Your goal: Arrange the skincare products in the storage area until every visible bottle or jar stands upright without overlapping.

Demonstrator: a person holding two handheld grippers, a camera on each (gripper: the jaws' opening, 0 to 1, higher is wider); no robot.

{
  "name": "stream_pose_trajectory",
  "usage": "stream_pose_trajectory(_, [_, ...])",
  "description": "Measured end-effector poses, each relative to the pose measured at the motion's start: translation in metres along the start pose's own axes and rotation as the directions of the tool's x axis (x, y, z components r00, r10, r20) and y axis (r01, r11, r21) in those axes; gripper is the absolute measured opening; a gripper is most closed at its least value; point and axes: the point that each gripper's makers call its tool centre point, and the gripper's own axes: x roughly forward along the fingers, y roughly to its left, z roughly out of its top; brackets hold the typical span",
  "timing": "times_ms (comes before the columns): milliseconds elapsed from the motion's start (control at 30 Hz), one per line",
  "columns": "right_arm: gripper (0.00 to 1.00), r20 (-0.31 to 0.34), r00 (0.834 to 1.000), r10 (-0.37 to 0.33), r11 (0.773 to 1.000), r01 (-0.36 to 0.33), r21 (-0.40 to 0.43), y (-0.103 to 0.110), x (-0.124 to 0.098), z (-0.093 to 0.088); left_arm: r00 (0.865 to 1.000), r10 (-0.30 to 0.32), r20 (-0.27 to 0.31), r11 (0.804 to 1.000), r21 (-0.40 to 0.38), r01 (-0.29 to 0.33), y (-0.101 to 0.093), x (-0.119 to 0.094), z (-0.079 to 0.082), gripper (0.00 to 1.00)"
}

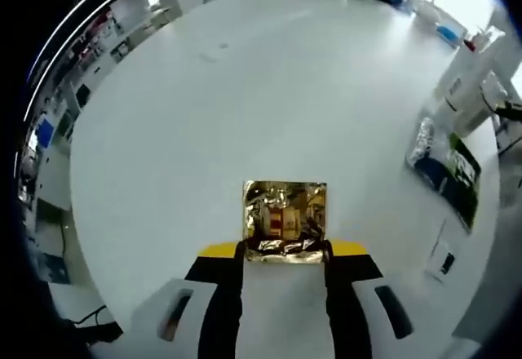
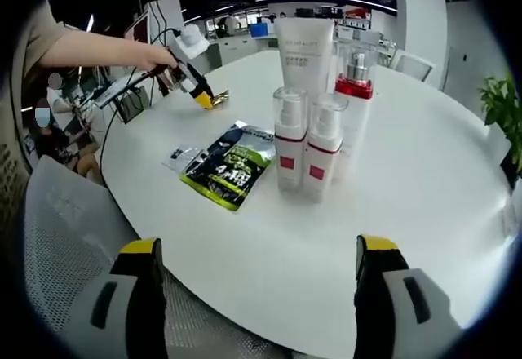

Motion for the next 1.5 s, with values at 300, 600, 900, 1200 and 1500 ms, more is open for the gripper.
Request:
stream_pose_trajectory(300, [0.98,0.019,1.0,-0.002,1.0,0.002,-0.009,0.0,-0.003,0.002,1.0,0.007,0.008,0.996,0.088,-0.008,-0.011,-0.012,0.003,0.36])
stream_pose_trajectory(600, [0.94,0.059,0.998,0.019,1.0,-0.019,0.004,0.003,-0.009,0.01,0.999,-0.003,0.043,0.984,0.179,-0.005,-0.032,-0.029,0.011,0.36])
stream_pose_trajectory(900, [0.88,0.106,0.994,0.037,0.999,-0.037,-0.001,0.016,-0.019,0.024,0.997,-0.014,0.07,0.964,0.266,-0.005,-0.062,-0.05,0.011,0.36])
stream_pose_trajectory(1200, [0.77,0.146,0.987,0.068,0.998,-0.068,-0.005,0.028,-0.026,0.032,0.995,-0.04,0.095,0.943,0.333,0.006,-0.096,-0.067,0.012,0.36])
stream_pose_trajectory(1500, [0.66,0.165,0.979,0.122,0.992,-0.122,-0.011,0.047,-0.029,0.039,0.992,-0.07,0.107,0.922,0.386,0.023,-0.138,-0.081,0.009,0.36])
